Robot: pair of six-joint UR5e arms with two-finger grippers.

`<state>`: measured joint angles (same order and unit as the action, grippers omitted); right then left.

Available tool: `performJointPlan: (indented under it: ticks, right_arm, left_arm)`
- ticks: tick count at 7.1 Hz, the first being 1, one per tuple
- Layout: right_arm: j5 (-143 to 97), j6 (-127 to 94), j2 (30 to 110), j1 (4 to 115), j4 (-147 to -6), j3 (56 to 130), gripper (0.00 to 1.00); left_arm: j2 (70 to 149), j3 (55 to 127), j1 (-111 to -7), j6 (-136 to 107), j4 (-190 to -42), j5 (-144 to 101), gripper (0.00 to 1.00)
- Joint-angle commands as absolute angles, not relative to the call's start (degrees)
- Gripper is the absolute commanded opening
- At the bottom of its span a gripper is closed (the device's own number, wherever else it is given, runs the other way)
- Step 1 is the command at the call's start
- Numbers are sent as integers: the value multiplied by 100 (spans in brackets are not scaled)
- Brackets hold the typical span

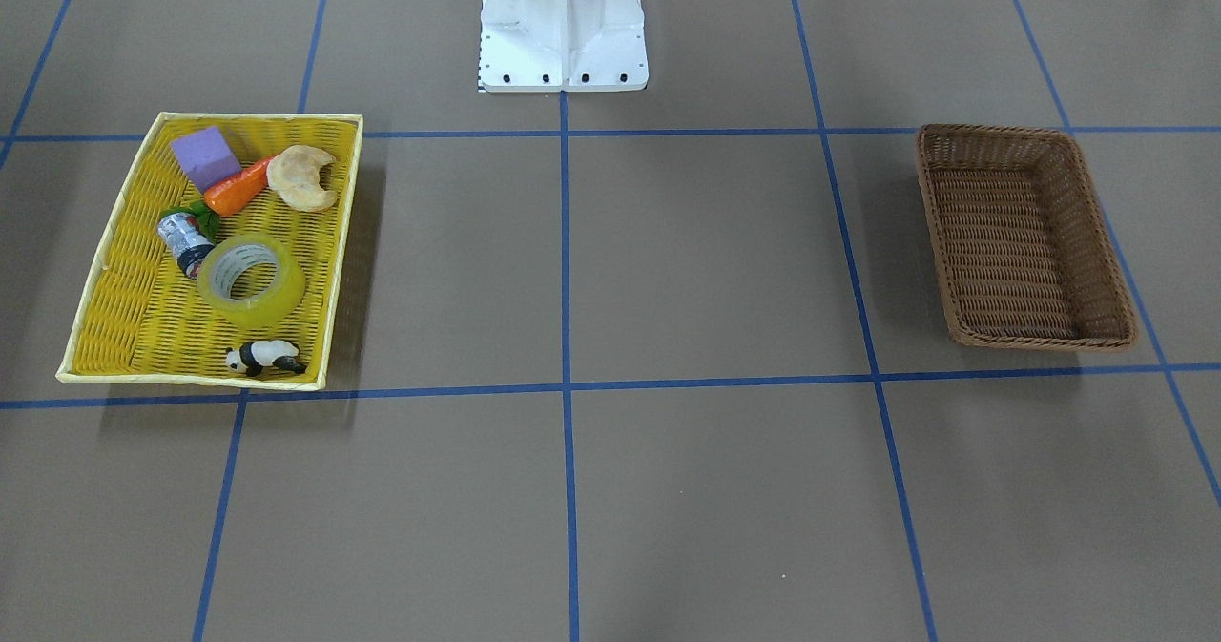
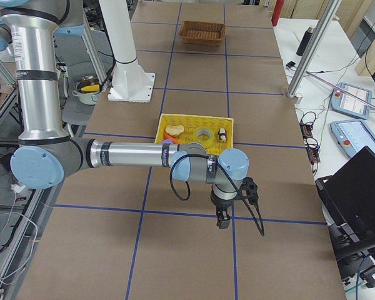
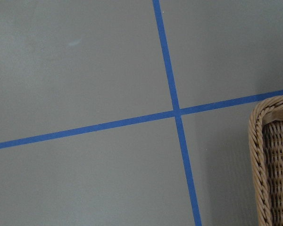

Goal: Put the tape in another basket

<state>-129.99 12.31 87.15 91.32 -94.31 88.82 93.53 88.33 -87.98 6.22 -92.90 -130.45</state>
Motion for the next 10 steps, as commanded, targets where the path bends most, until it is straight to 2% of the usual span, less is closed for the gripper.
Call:
performJointPlan:
  ticks: [1, 4, 8, 10]
  right_arm:
    - [-12999, 1230, 8710, 9132, -9431, 8886, 100]
    - [-12999, 1239, 8640, 9132, -9422, 8921, 100]
    - [-13464, 1178, 8403, 8834, -9229, 9840, 100]
    - [-13439, 985, 8394, 8153, -8330, 10002, 100]
  left_arm:
    - [9352, 8920, -8798, 589, -9273, -13034, 99]
    - [9352, 8965, -8798, 589, -9272, -12981, 99]
    - [9439, 9393, -8815, 580, -9308, -13008, 99]
    - [9596, 9624, -8815, 589, -9769, -12990, 99]
